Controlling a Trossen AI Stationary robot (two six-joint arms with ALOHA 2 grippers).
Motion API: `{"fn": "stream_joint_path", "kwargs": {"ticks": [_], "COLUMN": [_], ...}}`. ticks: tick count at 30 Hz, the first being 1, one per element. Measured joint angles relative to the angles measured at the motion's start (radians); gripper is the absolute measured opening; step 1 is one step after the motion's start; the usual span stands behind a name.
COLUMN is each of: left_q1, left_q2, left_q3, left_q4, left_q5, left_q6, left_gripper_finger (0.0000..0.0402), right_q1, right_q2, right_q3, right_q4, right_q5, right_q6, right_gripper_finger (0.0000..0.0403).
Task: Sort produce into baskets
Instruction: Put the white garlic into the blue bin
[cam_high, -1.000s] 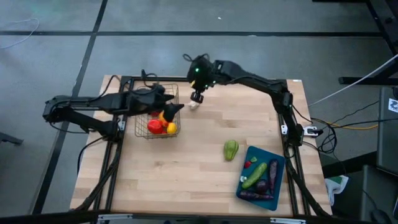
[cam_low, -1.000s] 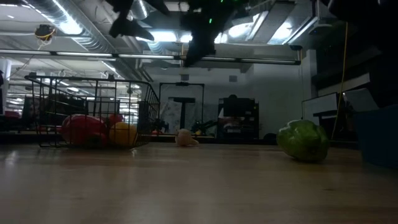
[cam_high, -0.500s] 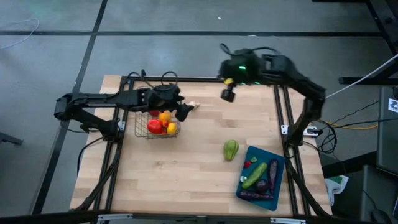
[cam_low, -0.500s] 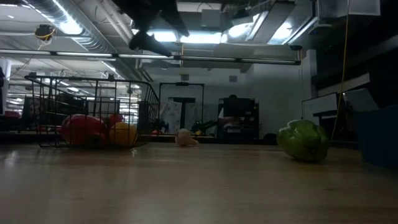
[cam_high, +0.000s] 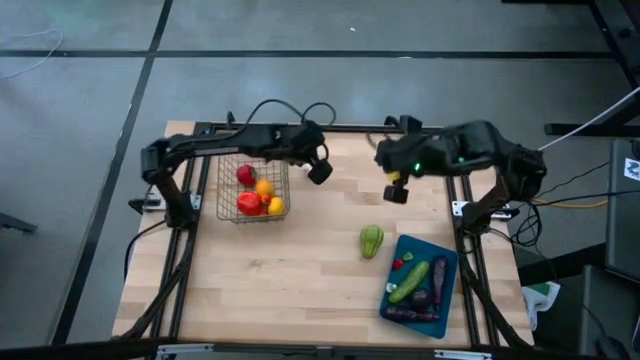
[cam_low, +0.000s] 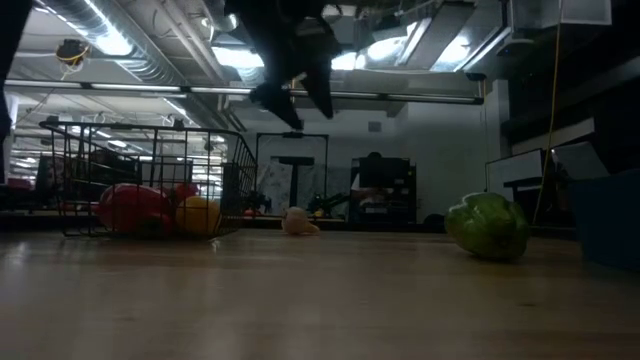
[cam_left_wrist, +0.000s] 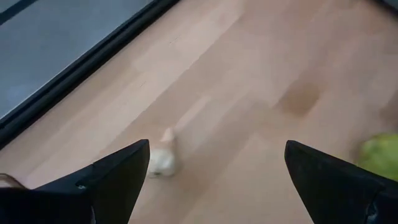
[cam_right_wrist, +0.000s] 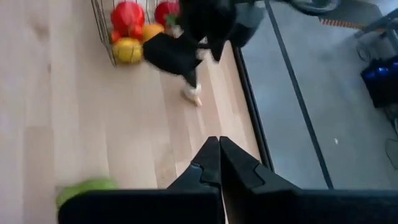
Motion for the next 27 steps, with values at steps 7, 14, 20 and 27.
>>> {"fn": "stream_joint_path", "kwargs": {"ticks": [7, 14, 20, 27], "left_q1": [0.066, 0.114, 0.12, 0.113], "left_q2": [0.14, 0.233, 0.262, 0.284], "left_q3": [0.066, 0.066, 0.065, 0.066], "left_q4": [-0.066, -0.128, -0.131, -0.122], "left_q5": [0.004, 0.033, 0.037, 0.039], "left_q6": [0.05, 0.031, 0.119, 0.248], "left_gripper_finger": [0.037, 0.037, 0.037, 0.037], "right_q1": [0.046, 0.042, 0.042, 0.027], "right_q2": [-0.143, -0.349, -0.441, -0.448], "right_q3": [-0.332, -0.784, -1.052, -1.216], "right_q4": [0.085, 0.38, 0.618, 0.771], "right_q5": [0.068, 0.071, 0.037, -0.061], "right_q6": [0.12, 0.168, 0.168, 0.169], "right_gripper_finger": [0.0001, 0.0001, 0.0001, 0.0001]}}
